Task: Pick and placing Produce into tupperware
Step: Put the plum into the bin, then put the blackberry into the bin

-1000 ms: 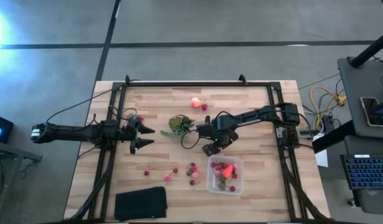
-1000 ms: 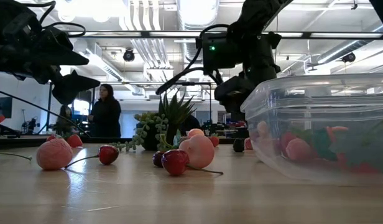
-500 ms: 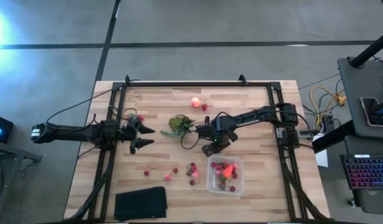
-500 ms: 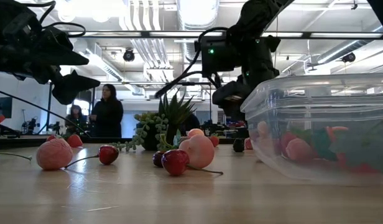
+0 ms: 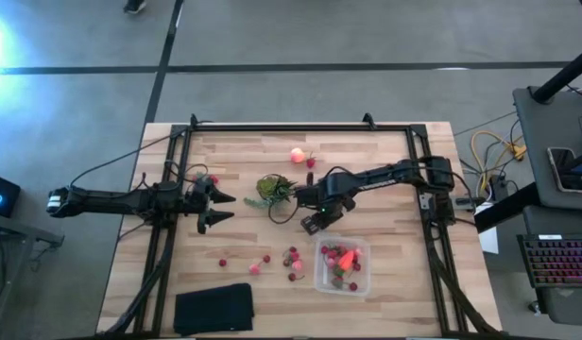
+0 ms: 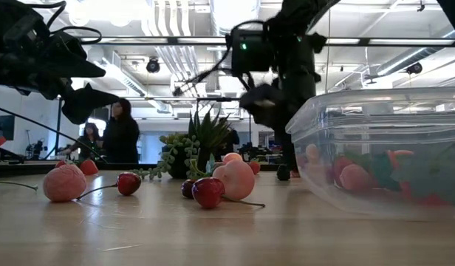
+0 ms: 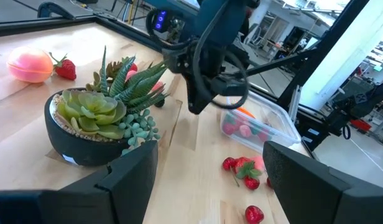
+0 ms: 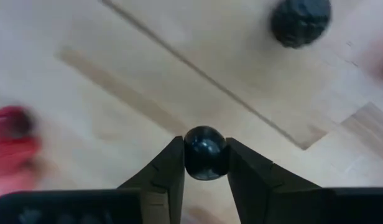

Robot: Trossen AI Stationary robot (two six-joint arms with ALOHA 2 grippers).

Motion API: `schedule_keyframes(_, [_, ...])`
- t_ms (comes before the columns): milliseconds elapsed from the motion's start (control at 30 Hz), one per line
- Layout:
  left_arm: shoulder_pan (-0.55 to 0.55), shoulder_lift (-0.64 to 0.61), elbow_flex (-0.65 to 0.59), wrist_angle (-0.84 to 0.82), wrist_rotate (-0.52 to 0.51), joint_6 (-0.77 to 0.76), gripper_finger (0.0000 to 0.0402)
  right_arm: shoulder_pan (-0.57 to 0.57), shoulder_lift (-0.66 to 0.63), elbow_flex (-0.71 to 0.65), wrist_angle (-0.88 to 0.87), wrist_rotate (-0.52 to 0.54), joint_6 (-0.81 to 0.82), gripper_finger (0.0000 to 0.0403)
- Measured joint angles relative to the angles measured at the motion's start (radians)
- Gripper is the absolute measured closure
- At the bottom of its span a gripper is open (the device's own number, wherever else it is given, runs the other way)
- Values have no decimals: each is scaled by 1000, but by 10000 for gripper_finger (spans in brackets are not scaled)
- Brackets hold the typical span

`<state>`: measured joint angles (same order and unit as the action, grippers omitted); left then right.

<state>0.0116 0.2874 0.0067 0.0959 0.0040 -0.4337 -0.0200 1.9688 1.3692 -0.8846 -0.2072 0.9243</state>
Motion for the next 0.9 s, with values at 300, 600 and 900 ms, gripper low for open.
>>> schedule_keyframes(300, [0,0,0,0,0,0,125,15,-145,156,-116,-13,-49,294])
schedule_keyframes(600, [0,0,0,1,0,0,125,178,-228,176,-189,-133,9,284])
schedule_keyframes(900, [0,2,0,1,0,0,125,243,-171,165,-174,-128,40,241])
